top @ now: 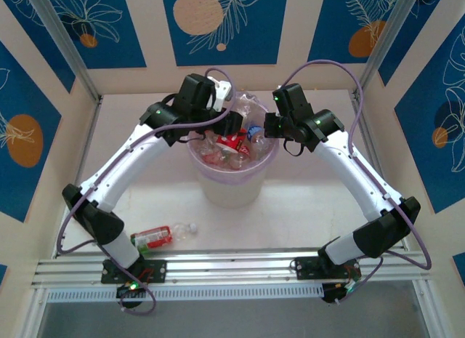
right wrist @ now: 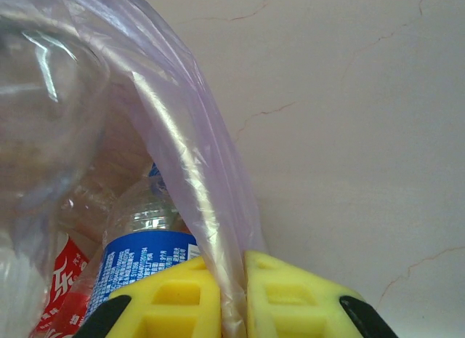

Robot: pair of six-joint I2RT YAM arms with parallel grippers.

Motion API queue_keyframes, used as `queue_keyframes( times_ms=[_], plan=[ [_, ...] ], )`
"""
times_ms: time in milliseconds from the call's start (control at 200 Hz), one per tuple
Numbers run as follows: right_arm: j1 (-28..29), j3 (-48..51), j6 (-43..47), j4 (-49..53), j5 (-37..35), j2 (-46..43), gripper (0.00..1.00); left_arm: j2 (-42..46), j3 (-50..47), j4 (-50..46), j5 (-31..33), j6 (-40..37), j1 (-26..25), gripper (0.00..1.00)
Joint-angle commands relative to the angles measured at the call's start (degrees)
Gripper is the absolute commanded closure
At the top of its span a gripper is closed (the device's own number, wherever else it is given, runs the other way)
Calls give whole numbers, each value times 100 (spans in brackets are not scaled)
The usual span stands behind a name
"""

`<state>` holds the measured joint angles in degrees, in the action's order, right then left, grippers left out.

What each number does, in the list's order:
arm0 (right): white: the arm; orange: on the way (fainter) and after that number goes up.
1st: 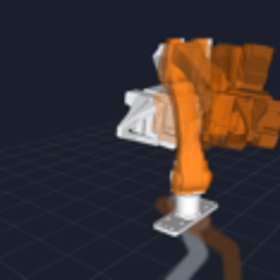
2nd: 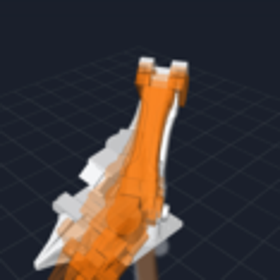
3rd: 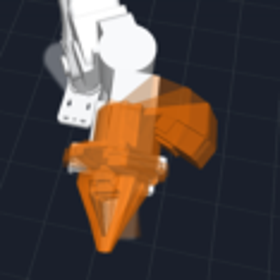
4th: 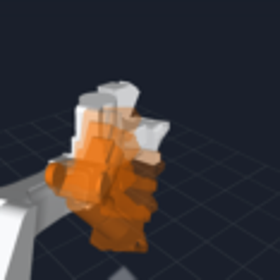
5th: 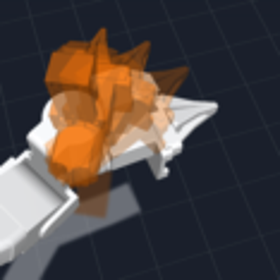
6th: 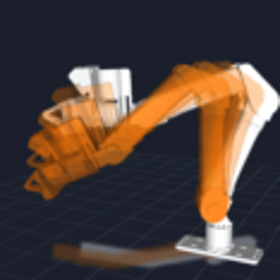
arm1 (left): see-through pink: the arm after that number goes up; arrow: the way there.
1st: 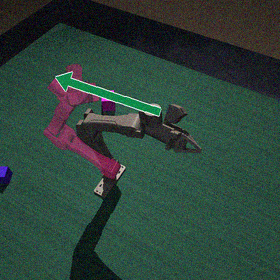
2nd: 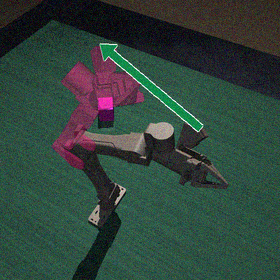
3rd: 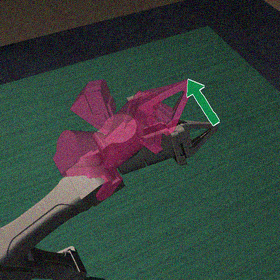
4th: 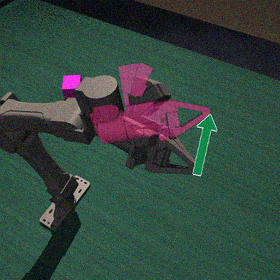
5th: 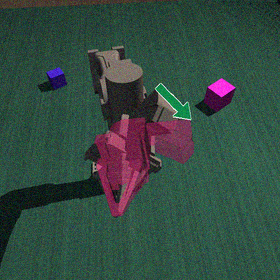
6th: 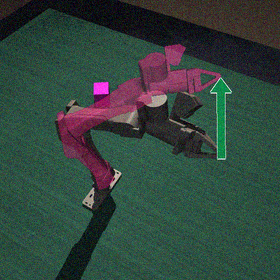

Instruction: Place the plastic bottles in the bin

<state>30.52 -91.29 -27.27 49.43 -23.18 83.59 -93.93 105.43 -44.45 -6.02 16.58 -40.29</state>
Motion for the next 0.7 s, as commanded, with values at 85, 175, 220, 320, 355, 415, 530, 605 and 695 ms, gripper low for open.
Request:
queue_keyframes(
  times_ms=[85, 175, 220, 320, 355, 415, 530, 605, 695],
  plan=[
    [50, 41, -24, 115, 191, 71, 86, 183, -729, -660, -369, 173, -39, 52],
    [52, 23, -33, 105, 200, 94, 86, 234, -906, -649, -473, 256, -37, 54],
    [54, 15, -33, 109, 204, 109, 86, 250, -964, -662, -524, 276, -40, 55],
    [59, -20, -27, 119, 209, 139, 86, 247, -1014, -745, -588, 276, -40, 57],
    [65, -29, -29, 108, 209, 140, 86, 236, -1054, -705, -619, 309, -40, 58],
    [70, -38, -40, 107, 209, 149, 86, 168, -1156, -602, -686, 384, -40, 58],
    [85, -56, -47, 115, 200, 149, 86, -31, -1280, -467, -661, 443, -40, 58],
    [91, -65, -59, 99, 195, 149, 86, -73, -1279, -342, -438, 405, -39, 58],
    [105, -76, -83, 56, 197, 155, 86, -204, -1205, -262, -409, 365, -23, 58]
  ],
)
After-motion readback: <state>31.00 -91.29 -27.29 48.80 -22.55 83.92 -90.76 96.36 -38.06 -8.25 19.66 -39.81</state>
